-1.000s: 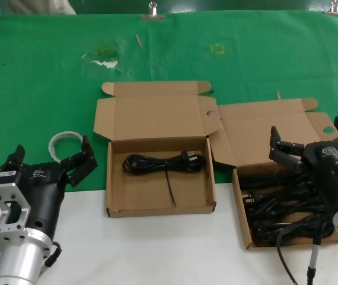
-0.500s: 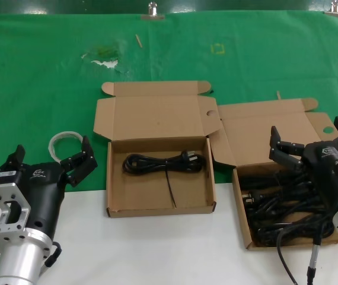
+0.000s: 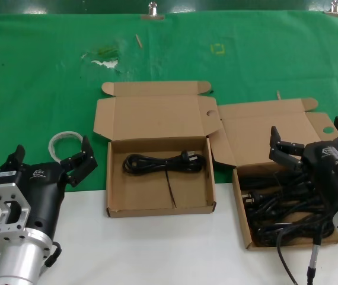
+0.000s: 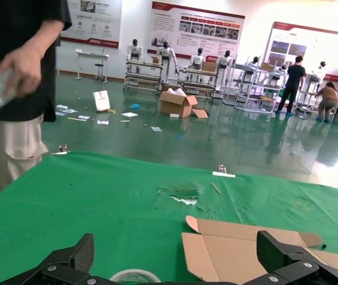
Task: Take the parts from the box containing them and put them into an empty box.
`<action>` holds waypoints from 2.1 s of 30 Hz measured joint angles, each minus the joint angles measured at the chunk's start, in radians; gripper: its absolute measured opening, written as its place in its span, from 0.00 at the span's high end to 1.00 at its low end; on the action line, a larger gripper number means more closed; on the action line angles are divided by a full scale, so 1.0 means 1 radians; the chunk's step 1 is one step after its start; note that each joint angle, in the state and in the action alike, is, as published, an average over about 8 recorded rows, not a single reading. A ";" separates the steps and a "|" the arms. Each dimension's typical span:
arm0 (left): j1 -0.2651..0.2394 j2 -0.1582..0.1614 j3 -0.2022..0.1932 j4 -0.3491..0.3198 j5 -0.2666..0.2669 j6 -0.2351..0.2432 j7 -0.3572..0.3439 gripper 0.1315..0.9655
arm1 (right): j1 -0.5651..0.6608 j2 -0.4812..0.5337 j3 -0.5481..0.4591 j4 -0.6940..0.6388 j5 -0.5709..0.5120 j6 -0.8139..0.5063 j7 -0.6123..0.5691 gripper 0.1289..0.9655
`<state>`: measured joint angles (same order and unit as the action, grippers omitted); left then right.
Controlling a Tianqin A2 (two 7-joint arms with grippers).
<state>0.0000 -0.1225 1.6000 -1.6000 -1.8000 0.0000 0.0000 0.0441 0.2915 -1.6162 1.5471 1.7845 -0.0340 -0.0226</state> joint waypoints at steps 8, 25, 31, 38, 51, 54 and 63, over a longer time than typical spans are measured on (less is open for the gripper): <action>0.000 0.000 0.000 0.000 0.000 0.000 0.000 0.00 | 0.000 0.000 0.000 0.000 0.000 0.000 0.000 0.00; 0.000 0.000 0.000 0.000 0.000 0.000 0.000 0.00 | 0.000 0.000 0.000 0.000 0.000 0.000 0.000 0.00; 0.000 0.000 0.000 0.000 0.000 0.000 0.000 0.00 | 0.000 0.000 0.000 0.000 0.000 0.000 0.000 0.00; 0.000 0.000 0.000 0.000 0.000 0.000 0.000 0.00 | 0.000 0.000 0.000 0.000 0.000 0.000 0.000 0.00; 0.000 0.000 0.000 0.000 0.000 0.000 0.000 0.00 | 0.000 0.000 0.000 0.000 0.000 0.000 0.000 0.00; 0.000 0.000 0.000 0.000 0.000 0.000 0.000 0.00 | 0.000 0.000 0.000 0.000 0.000 0.000 0.000 0.00; 0.000 0.000 0.000 0.000 0.000 0.000 0.000 0.00 | 0.000 0.000 0.000 0.000 0.000 0.000 0.000 0.00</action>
<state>0.0000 -0.1225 1.6000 -1.6000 -1.8000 0.0000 0.0000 0.0441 0.2915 -1.6162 1.5471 1.7845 -0.0340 -0.0226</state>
